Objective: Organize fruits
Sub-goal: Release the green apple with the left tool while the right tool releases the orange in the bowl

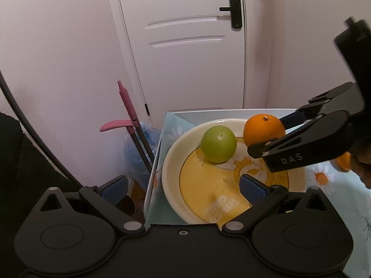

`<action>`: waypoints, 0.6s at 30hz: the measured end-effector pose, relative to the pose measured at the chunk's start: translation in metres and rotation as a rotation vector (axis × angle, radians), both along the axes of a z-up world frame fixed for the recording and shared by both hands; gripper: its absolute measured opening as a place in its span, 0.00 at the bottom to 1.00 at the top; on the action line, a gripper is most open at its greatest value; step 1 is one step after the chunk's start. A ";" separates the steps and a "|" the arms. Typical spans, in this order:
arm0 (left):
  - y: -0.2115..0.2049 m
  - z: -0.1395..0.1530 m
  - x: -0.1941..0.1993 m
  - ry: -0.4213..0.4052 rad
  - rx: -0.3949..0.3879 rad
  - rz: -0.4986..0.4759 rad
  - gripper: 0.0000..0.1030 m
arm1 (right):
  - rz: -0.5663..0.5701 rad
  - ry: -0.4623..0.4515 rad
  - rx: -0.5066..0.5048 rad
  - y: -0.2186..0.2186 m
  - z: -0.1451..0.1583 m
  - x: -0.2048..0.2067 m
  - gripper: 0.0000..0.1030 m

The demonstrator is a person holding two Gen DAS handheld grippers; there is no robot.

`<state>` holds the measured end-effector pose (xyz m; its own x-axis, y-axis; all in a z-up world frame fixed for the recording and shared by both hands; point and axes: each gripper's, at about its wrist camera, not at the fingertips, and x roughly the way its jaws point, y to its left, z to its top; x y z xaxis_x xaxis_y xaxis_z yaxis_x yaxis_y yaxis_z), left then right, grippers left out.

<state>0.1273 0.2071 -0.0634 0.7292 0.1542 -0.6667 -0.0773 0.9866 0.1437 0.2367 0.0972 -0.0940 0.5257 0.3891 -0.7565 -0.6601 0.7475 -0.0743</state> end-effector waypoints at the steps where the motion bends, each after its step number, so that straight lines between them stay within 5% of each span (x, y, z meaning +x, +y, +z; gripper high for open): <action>1: 0.000 -0.001 -0.002 0.000 0.000 0.001 1.00 | 0.003 -0.002 -0.005 0.002 -0.003 0.001 0.73; 7: 0.003 -0.008 -0.005 0.015 -0.014 -0.003 1.00 | 0.013 0.003 -0.013 0.006 -0.013 -0.001 0.75; 10: 0.004 -0.009 -0.004 0.020 -0.021 -0.008 1.00 | 0.001 -0.061 0.004 0.005 -0.007 -0.007 1.00; 18: -0.001 -0.004 -0.008 0.006 -0.008 -0.017 1.00 | -0.063 -0.069 0.052 -0.008 0.012 -0.019 1.00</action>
